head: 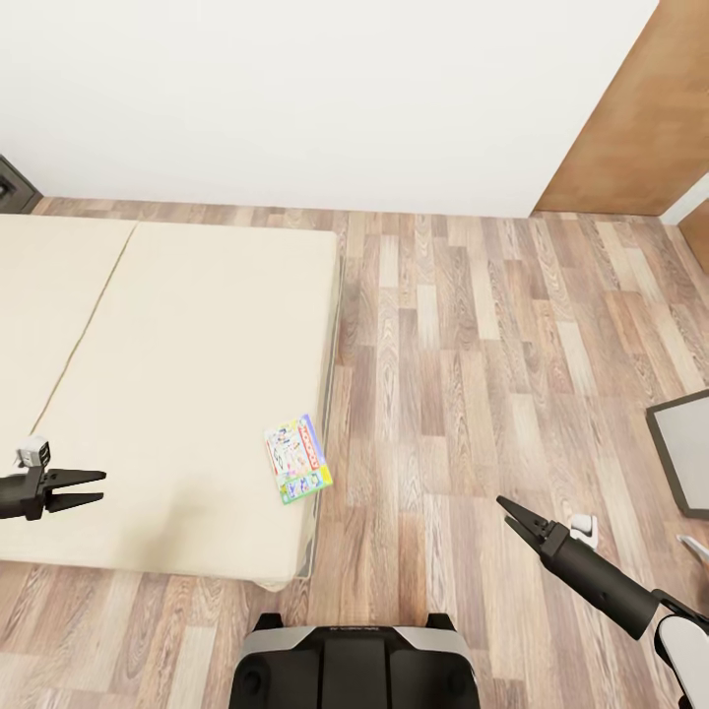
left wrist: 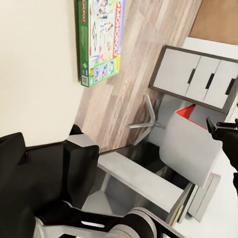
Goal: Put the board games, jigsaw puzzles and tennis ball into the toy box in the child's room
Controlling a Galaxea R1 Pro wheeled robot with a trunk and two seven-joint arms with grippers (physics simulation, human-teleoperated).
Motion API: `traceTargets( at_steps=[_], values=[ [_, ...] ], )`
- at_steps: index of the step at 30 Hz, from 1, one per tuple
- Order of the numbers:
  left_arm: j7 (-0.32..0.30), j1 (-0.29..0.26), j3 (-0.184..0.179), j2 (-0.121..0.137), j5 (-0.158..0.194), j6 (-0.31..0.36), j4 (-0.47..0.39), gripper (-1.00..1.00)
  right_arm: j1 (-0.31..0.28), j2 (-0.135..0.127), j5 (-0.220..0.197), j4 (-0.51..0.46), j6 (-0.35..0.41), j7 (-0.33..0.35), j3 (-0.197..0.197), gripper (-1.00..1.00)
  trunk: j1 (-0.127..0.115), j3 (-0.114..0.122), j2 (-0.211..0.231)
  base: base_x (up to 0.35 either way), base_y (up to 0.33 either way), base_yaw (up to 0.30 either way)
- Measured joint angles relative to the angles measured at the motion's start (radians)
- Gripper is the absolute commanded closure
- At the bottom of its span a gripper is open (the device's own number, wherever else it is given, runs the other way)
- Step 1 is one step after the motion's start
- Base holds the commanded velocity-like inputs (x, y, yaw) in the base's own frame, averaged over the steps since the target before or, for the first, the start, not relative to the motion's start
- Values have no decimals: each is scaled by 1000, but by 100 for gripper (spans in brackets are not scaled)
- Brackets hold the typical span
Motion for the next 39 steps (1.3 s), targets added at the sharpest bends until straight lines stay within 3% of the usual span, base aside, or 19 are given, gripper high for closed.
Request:
traceTargets(
  at_steps=[7,18,26,39],
  values=[
    [0,0,0,-1,0,0,-2,-100,0,0,4,2,-1,-4,3,-100,0,11,0,0,0,0],
    [0,0,0,-12,-1,-1,-4,-100,0,1,58,6,-1,-11,1,-100,0,28,0,0,0,0],
    [0,0,0,-30,-5,-1,-4,-100,-1,1,63,5,0,-10,-3,-100,0,42,0,0,0,0],
    [0,0,1,-34,-8,-2,-4,-100,-1,1,65,6,-1,-12,-5,-100,0,63,0,0,0,0]
  ],
)
